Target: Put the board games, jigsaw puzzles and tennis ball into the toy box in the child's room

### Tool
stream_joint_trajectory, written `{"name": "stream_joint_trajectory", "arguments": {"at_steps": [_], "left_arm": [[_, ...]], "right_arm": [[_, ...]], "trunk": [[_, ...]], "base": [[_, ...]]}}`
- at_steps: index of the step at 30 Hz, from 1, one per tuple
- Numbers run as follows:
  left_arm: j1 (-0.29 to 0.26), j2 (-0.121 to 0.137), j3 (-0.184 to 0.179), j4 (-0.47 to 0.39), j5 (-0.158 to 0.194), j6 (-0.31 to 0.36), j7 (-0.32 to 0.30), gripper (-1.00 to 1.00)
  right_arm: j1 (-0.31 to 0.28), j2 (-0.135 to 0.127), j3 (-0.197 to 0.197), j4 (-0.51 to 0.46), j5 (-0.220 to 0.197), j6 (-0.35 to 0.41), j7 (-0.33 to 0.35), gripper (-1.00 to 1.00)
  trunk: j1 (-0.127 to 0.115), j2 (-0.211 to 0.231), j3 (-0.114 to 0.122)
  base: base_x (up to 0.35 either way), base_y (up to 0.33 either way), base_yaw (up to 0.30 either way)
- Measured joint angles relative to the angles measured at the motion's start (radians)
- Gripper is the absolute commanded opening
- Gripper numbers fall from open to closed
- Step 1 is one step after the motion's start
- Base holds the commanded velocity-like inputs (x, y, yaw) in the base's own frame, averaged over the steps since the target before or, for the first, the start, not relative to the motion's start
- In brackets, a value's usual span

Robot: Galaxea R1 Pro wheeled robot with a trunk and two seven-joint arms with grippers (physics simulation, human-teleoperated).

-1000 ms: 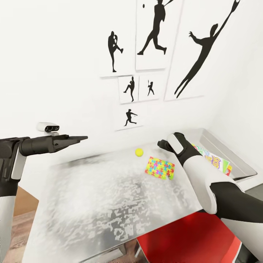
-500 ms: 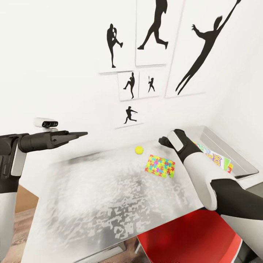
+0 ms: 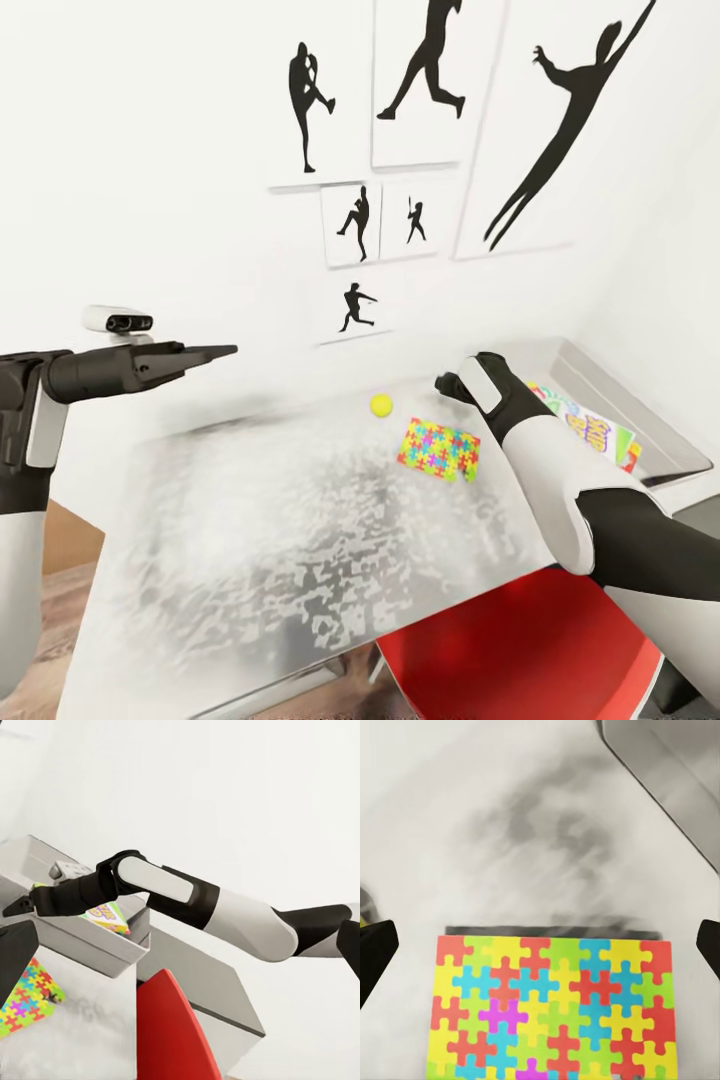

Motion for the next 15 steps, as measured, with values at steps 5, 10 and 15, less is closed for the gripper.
{"name": "stream_joint_trajectory", "arguments": {"at_steps": [5,10,15], "left_arm": [[-0.003,-0.001,0.005,0.0,0.007,0.0,0.0,1.0],[-0.012,-0.002,0.007,0.0,0.011,0.0,-0.001,1.0],[-0.025,0.0,0.007,0.0,0.011,0.0,-0.001,1.0]], "right_arm": [[0.0,0.0,0.0,0.0,0.0,0.0,0.0,1.0],[0.0,-0.002,0.001,-0.001,0.0,0.0,0.001,1.0],[0.0,-0.002,0.0,-0.004,0.0,0.001,0.001,1.0]], "trunk": [[0.0,0.0,-0.008],[0.0,0.0,-0.016],[0.0,0.0,-0.024]], "base": [[0.0,0.0,0.0],[0.0,0.0,0.0],[0.0,0.0,0.0]]}}
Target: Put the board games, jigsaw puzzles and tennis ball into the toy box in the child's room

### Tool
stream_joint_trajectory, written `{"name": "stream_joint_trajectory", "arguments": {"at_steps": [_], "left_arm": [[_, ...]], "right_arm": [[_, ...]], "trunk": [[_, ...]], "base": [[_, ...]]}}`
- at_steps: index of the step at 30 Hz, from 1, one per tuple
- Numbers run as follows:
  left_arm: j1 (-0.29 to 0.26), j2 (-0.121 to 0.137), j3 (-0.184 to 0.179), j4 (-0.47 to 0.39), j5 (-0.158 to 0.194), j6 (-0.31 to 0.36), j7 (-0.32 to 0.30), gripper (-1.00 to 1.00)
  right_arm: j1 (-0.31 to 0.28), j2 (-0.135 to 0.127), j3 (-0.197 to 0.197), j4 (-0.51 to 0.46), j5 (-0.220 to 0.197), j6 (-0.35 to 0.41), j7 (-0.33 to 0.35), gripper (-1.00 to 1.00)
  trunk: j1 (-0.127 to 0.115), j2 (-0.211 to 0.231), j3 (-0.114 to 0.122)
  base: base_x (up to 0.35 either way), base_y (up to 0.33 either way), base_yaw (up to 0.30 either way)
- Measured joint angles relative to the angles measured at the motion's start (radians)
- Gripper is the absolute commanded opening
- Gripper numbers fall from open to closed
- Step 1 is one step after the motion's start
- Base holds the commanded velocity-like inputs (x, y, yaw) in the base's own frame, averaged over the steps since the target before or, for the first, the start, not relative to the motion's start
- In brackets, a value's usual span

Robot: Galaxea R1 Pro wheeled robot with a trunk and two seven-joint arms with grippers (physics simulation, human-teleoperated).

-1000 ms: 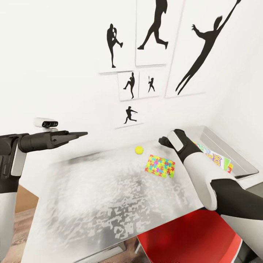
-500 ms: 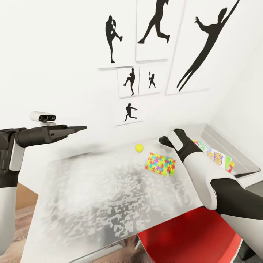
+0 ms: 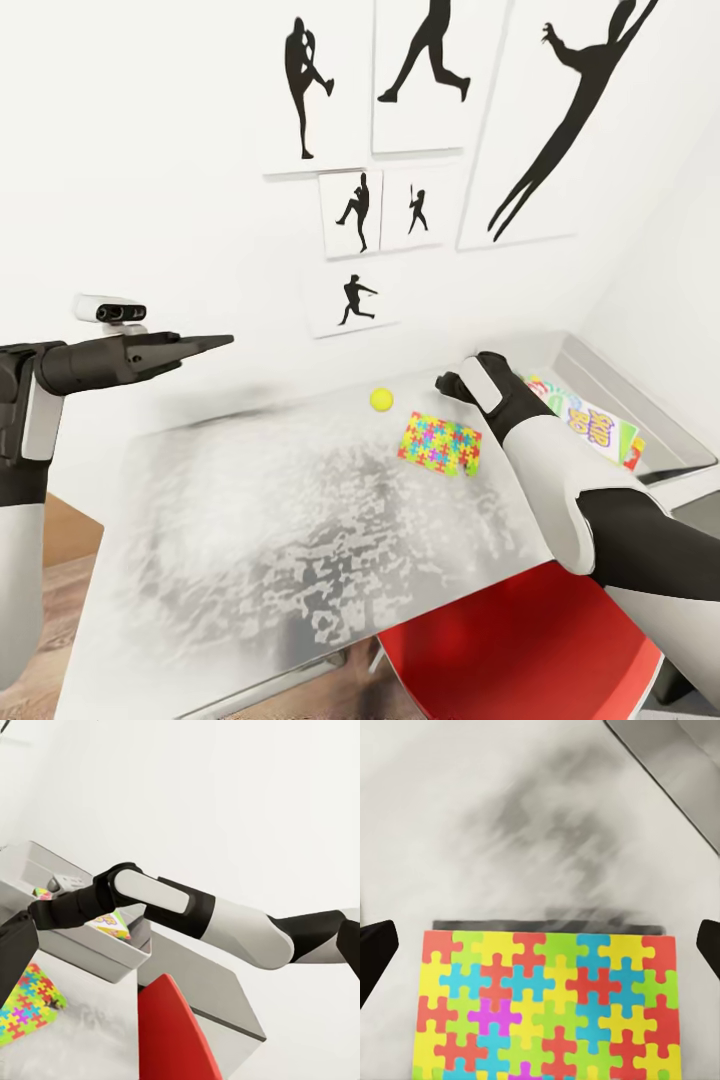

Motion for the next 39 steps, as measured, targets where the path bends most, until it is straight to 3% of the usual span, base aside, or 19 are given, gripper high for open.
{"name": "stream_joint_trajectory", "arguments": {"at_steps": [9,15,19,39], "left_arm": [[-0.002,0.003,0.026,0.0,0.003,0.0,-0.004,1.0],[-0.002,0.007,0.027,0.0,0.051,0.0,-0.007,1.0],[-0.003,0.008,0.028,0.0,0.064,0.0,-0.007,1.0],[-0.002,0.008,0.069,-0.005,0.069,0.0,-0.007,1.0]], "right_arm": [[0.0,-0.008,-0.001,-0.003,0.001,0.0,0.0,1.0],[-0.028,-0.022,0.001,-0.004,0.0,0.0,0.0,1.0],[-0.037,-0.023,0.001,-0.004,0.0,0.0,0.0,1.0],[-0.041,-0.024,0.001,-0.001,0.0,0.0,0.0,1.0]], "trunk": [[0.0,0.0,-0.015],[0.0,0.0,-0.024],[0.0,0.0,-0.031],[0.0,0.0,-0.064]], "base": [[0.0,0.0,0.0],[0.0,0.0,0.0],[0.0,0.0,0.0],[0.0,0.0,0.0]]}}
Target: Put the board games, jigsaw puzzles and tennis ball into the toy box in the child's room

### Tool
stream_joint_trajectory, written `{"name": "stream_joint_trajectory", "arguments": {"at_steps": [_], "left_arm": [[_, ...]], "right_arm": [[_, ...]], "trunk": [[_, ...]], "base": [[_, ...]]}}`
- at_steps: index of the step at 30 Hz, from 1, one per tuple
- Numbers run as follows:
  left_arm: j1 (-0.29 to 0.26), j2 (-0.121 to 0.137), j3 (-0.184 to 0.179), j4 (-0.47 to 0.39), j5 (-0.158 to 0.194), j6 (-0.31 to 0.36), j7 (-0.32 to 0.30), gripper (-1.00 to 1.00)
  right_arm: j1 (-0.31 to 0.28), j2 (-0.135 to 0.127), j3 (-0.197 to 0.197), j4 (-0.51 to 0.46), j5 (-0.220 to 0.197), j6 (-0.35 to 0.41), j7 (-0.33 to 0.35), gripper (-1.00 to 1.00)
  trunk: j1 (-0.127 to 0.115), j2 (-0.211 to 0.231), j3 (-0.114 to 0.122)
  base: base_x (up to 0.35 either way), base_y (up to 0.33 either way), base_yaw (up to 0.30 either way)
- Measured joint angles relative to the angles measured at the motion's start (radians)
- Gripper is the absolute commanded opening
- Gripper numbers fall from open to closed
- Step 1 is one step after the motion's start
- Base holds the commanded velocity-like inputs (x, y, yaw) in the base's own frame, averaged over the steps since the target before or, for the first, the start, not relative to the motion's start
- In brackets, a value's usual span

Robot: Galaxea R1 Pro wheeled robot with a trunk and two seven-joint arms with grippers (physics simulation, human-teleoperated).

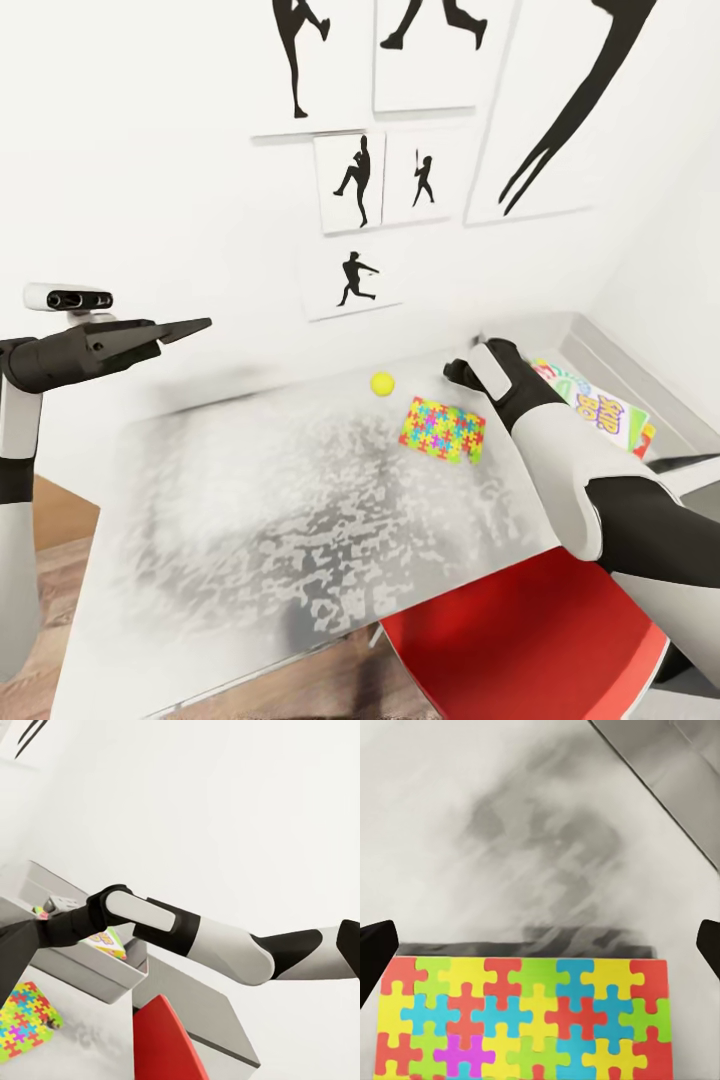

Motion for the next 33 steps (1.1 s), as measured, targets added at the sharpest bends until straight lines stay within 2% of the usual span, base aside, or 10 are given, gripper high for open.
{"name": "stream_joint_trajectory", "arguments": {"at_steps": [33], "left_arm": [[0.0,-0.002,0.0,-0.002,0.0,-0.003,-0.001,1.0]], "right_arm": [[-0.001,-0.002,-0.001,0.001,0.0,-0.002,0.0,1.0]], "trunk": [[0.0,0.0,-0.054]], "base": [[0.0,0.0,0.0]]}}
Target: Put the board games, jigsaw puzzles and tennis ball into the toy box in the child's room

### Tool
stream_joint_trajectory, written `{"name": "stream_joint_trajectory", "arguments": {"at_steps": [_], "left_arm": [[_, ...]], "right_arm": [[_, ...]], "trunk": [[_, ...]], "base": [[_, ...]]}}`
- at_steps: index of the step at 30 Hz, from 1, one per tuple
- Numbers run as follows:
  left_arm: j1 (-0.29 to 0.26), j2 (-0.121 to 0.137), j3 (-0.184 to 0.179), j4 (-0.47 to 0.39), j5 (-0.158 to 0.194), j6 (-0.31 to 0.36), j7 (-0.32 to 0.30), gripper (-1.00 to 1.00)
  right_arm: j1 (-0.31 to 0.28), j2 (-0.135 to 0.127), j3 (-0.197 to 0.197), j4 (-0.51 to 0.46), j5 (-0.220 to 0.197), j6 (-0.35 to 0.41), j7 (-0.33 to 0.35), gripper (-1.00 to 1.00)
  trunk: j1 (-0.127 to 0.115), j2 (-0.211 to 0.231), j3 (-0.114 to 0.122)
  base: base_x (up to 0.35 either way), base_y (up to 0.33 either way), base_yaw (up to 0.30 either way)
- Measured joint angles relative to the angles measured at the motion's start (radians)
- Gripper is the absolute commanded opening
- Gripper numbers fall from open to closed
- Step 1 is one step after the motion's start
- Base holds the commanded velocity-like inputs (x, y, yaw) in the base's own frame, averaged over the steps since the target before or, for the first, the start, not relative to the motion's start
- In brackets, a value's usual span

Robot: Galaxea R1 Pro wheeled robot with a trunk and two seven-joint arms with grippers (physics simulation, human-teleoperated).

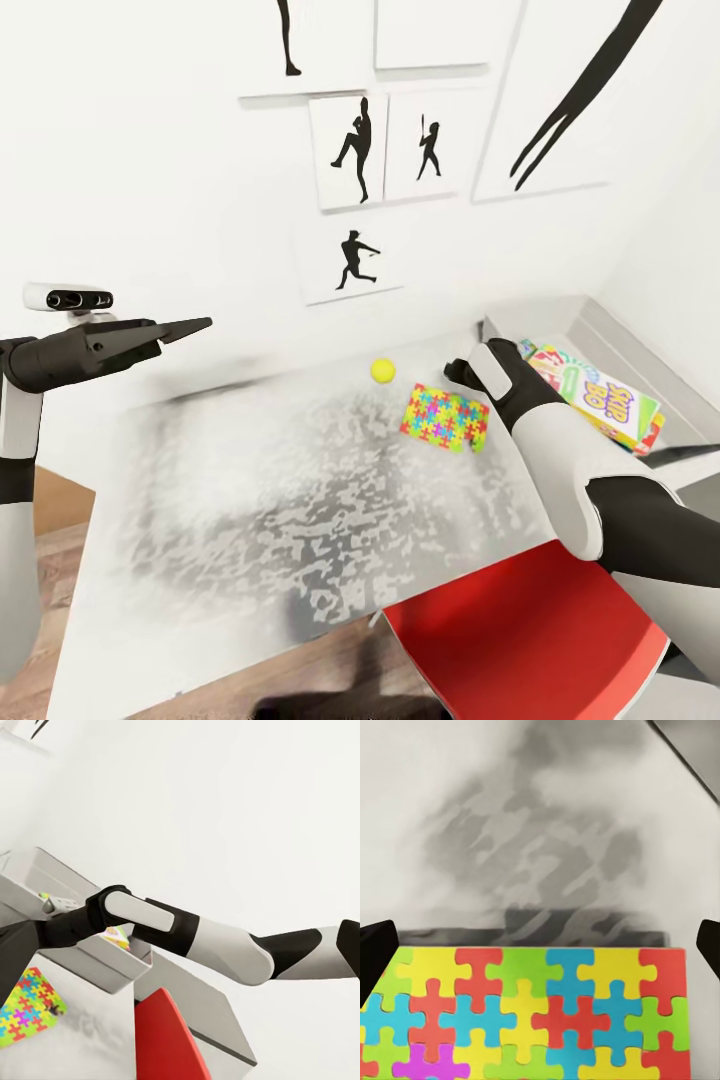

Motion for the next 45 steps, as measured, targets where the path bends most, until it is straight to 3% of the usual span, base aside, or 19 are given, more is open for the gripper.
{"name": "stream_joint_trajectory", "arguments": {"at_steps": [17,27,45], "left_arm": [[0.0,-0.001,-0.001,0.0,0.0,-0.003,0.001,1.0],[0.0,0.0,-0.002,0.0,0.0,-0.003,0.001,1.0],[0.0,0.0,-0.002,0.0,0.0,-0.003,0.001,1.0]], "right_arm": [[0.0,-0.003,0.001,-0.006,0.001,0.0,0.0,1.0],[0.0,-0.023,0.001,-0.007,0.0,0.001,0.002,1.0],[0.007,-0.026,0.001,-0.008,-0.001,-0.001,0.002,1.0]], "trunk": [[0.0,0.0,-0.028],[0.0,0.0,-0.044],[0.0,0.0,-0.071]], "base": [[0.0,0.0,0.0],[0.0,0.0,0.0],[0.0,0.0,0.0]]}}
